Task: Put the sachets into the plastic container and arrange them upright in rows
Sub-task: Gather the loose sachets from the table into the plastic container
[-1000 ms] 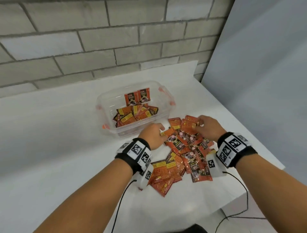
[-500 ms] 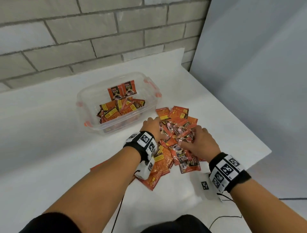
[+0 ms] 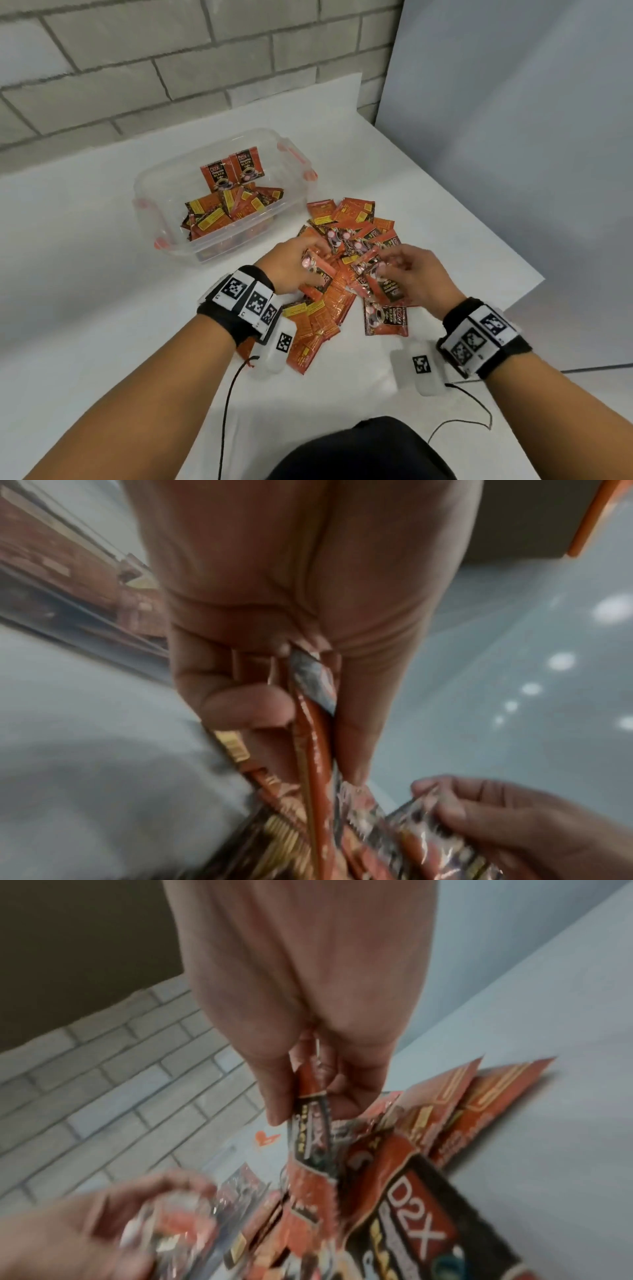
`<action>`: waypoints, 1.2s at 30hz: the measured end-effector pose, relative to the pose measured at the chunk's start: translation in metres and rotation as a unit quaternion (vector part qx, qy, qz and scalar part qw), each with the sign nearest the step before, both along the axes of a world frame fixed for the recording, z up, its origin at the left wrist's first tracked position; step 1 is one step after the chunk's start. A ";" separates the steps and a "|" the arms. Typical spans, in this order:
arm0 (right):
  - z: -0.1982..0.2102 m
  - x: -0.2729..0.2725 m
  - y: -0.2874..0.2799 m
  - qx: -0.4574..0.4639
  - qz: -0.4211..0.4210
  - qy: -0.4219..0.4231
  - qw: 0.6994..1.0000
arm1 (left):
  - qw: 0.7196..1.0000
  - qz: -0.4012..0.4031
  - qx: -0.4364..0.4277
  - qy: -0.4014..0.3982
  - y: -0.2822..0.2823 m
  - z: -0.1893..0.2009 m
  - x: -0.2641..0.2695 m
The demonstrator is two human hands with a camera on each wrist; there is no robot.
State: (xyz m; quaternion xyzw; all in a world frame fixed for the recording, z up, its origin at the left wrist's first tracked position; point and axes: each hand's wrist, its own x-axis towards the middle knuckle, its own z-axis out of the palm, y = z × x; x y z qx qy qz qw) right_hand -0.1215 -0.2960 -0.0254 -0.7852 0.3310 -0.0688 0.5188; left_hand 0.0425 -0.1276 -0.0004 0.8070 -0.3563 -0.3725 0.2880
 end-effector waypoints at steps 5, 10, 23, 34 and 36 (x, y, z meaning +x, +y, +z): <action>0.004 -0.030 -0.003 0.012 0.045 0.026 0.999 | 0.995 -0.054 0.082 -0.022 0.008 -0.005 -0.014; -0.016 -0.040 0.011 -0.167 0.075 0.112 0.977 | 0.991 -0.058 0.117 -0.040 0.011 -0.010 -0.021; -0.018 -0.041 0.037 -0.203 0.082 0.131 0.967 | 0.973 -0.065 0.163 -0.150 0.006 -0.016 -0.038; -0.007 -0.045 0.041 -0.141 0.096 0.143 0.975 | 0.972 -0.039 0.169 -0.157 0.009 -0.021 -0.039; -0.002 -0.046 0.040 -0.128 0.092 0.148 0.976 | 0.976 -0.031 0.153 -0.150 0.009 -0.021 -0.038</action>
